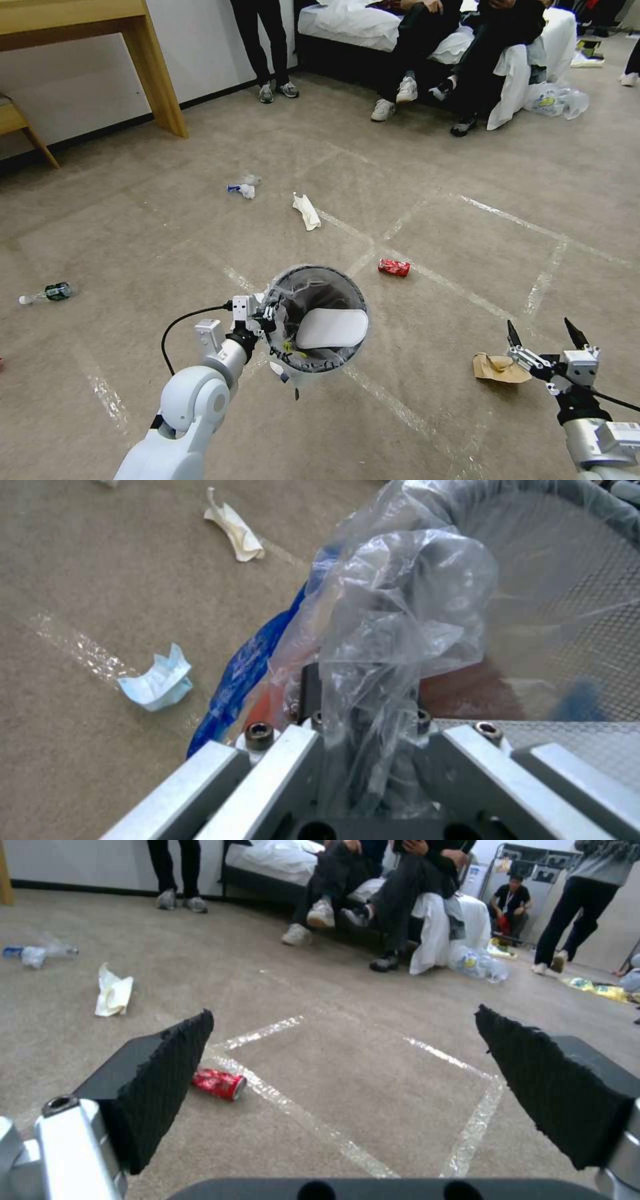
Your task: Pick up the trash bin and place the garbage on the floor into it.
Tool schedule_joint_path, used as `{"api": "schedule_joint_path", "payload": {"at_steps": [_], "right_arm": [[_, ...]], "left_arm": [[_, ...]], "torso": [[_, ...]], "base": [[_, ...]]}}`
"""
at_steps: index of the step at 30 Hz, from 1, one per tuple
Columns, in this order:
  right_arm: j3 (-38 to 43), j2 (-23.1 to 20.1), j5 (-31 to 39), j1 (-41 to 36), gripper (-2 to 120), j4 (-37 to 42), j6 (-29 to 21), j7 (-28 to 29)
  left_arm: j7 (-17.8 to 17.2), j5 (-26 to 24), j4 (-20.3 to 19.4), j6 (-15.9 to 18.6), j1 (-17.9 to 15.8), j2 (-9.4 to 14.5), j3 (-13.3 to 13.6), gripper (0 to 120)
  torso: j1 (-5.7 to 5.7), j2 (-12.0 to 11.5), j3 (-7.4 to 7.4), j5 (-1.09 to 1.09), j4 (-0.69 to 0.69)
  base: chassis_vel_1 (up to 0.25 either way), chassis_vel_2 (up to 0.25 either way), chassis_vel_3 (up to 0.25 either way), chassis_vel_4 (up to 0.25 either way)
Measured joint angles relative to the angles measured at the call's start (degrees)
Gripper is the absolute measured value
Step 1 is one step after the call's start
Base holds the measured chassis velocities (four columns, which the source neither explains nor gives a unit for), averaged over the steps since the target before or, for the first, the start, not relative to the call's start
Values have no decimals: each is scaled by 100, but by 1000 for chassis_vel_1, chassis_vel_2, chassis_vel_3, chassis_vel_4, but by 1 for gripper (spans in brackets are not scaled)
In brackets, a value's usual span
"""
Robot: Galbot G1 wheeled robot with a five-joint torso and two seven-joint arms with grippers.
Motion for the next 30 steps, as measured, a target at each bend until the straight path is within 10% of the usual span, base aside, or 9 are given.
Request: {"api": "schedule_joint_path", "payload": {"at_steps": [30], "right_arm": [[-240, -151, -189, 314, 100, -335, -228, -147]], "left_arm": [[-60, -13, 22, -19, 85, -76, -17, 1]], "torso": [[1, 0, 0, 0, 0]], "base": [[0, 0, 0, 0]]}}
